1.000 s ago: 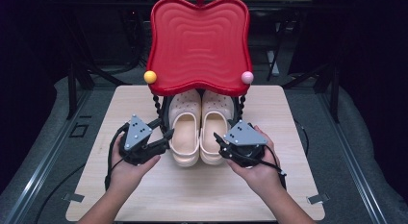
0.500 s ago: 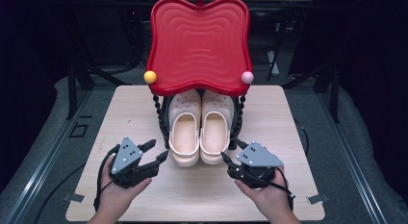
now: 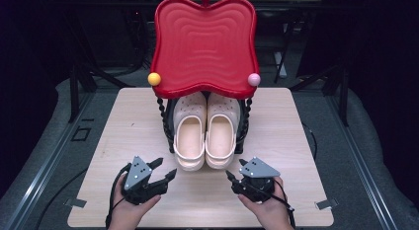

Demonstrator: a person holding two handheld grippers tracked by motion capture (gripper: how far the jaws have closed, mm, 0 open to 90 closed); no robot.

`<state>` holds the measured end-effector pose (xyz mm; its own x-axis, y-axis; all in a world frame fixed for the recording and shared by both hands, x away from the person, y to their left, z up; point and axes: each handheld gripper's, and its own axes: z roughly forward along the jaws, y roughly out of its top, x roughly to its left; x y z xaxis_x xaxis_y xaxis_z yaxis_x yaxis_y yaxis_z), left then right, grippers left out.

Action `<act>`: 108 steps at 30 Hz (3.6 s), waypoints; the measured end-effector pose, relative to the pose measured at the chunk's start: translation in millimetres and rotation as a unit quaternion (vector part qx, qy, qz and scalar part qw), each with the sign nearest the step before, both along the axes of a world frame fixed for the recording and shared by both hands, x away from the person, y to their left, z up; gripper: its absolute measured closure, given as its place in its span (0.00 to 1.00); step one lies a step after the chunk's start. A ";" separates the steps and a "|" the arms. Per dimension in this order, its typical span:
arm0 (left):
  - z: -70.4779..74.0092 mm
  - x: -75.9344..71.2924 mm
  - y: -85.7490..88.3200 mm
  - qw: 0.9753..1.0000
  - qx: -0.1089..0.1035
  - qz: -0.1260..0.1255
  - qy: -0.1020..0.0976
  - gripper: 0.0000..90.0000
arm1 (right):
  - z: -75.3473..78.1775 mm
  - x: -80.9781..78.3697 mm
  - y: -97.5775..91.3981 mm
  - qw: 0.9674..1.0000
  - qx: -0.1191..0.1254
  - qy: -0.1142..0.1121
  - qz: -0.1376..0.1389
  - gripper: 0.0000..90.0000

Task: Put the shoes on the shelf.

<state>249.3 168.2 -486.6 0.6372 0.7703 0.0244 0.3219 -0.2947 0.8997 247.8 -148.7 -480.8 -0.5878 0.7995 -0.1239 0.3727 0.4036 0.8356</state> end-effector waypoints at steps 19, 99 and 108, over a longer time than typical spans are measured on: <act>-28.2 11.5 -24.4 1.000 0.008 -0.001 0.024 0.47 | -26.4 15.1 9.2 0.999 0.012 0.038 0.000 0.54; 4.5 58.1 -40.9 0.999 0.037 0.015 0.036 1.00 | -4.2 54.6 5.9 0.999 -0.010 0.042 -0.013 1.00; 10.7 70.9 -42.2 0.998 0.036 0.020 0.041 1.00 | -0.7 66.7 8.8 0.999 -0.012 0.037 -0.020 1.00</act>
<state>320.3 125.9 -475.9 0.6080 0.7934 0.0295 0.4069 -0.3433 0.8465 314.6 -139.8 -481.5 -0.5640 0.8196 -0.1005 0.4493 0.4067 0.7955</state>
